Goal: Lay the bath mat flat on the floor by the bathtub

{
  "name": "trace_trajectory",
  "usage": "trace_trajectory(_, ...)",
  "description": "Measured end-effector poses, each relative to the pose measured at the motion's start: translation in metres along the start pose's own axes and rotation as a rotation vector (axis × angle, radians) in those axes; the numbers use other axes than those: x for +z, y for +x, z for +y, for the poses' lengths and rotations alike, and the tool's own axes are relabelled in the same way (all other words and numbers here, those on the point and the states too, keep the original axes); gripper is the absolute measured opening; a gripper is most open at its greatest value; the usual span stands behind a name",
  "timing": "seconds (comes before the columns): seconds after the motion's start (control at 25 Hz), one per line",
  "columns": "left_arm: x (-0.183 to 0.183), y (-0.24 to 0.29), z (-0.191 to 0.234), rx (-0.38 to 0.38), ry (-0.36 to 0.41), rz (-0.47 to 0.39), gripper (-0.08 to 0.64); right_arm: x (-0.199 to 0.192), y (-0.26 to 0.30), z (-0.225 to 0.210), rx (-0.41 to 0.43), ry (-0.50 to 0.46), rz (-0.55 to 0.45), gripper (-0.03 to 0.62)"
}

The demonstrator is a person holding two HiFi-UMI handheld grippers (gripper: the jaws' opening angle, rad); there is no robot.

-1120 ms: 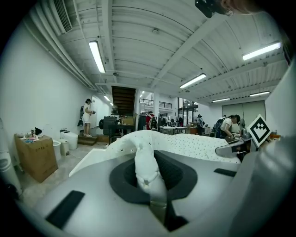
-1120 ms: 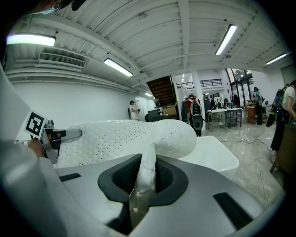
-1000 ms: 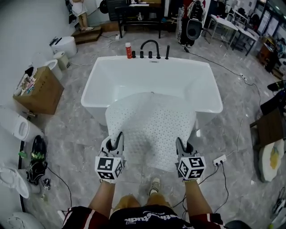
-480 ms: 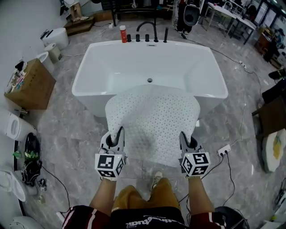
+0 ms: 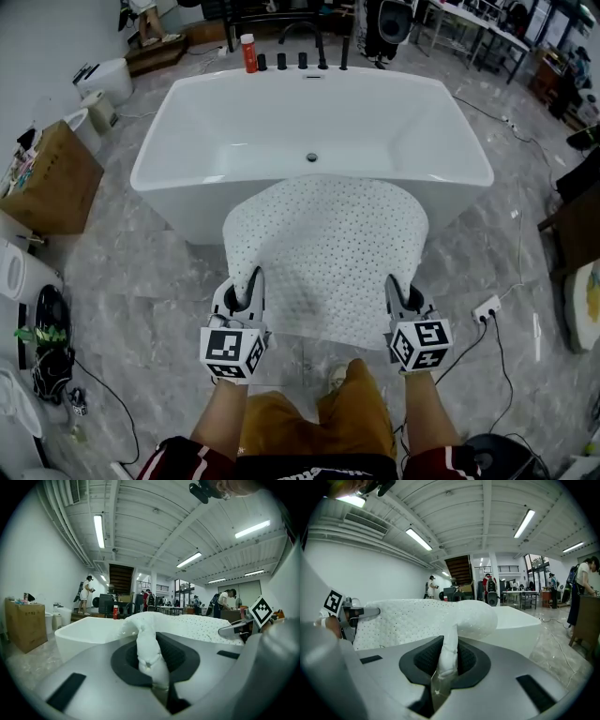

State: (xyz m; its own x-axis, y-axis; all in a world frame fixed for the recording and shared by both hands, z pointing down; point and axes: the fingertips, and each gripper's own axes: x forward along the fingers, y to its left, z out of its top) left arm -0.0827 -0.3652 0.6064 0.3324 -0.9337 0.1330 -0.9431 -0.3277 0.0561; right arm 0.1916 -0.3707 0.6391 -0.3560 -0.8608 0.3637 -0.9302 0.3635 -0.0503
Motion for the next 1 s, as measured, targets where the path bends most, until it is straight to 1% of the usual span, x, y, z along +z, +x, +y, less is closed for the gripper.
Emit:
trace_trajectory(0.2,-0.057,0.008,0.008,0.008,0.006,-0.041,0.035,-0.053,0.024,-0.001,0.000,-0.012,-0.024,0.061)
trace_trajectory(0.4,-0.111,0.012,0.010,-0.003,0.024,-0.077,0.035,-0.097,0.041,-0.004,0.003,-0.024,-0.069,0.061)
trace_trajectory(0.6,-0.151,0.023,0.016,-0.014,0.024,-0.120,0.035,-0.131,0.057,-0.010,0.030,0.007,-0.114,0.061)
trace_trajectory(0.76,-0.179,0.029,0.018,-0.026,-0.011,-0.110,0.035,-0.153,0.066,-0.013,0.035,-0.012,-0.113,0.061)
trace_trajectory(0.88,-0.195,0.036,0.014,-0.041,-0.042,-0.101,0.035,-0.167,0.070,-0.023,0.033,-0.009,-0.108,0.061)
trace_trajectory(1.0,-0.212,0.040,0.013,-0.046,-0.056,-0.083,0.035,-0.185,0.075,-0.028,0.034,-0.010,-0.089,0.061)
